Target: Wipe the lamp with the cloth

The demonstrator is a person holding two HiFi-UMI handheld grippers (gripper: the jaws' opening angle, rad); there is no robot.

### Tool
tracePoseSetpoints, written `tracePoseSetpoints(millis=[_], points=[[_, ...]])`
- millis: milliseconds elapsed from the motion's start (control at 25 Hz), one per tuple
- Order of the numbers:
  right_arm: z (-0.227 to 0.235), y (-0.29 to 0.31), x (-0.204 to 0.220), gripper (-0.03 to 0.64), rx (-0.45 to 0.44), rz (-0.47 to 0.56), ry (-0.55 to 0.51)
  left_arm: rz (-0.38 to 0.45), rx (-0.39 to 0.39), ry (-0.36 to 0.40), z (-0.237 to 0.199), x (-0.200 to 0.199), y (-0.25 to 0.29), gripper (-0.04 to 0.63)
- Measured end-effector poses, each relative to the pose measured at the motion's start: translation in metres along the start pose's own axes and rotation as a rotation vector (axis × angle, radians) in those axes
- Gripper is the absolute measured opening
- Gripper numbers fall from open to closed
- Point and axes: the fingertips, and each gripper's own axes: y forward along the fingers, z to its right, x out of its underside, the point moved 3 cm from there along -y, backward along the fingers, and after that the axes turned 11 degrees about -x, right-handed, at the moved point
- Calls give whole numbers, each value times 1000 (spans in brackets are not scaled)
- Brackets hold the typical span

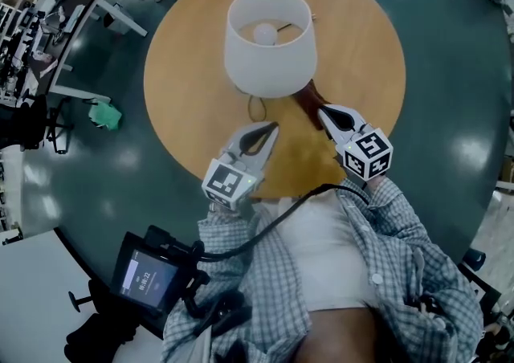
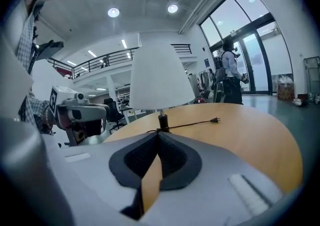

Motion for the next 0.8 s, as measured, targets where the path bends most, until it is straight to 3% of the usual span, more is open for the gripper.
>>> tracePoseSetpoints(millis=[120,240,560,800], points=[[-11,1,7,3,-21,-24,4,-61,48,-41,17,23,3,5],[-18,2,13,4,-34,-43,22,-84,45,-35,20,41,1,5],[-23,9,18,3,-66,-56,28,-82,14,-43,14,47,-1,5],[-21,13,20,3,-77,-72,33,-103,35,-95,14,48,-3,5]])
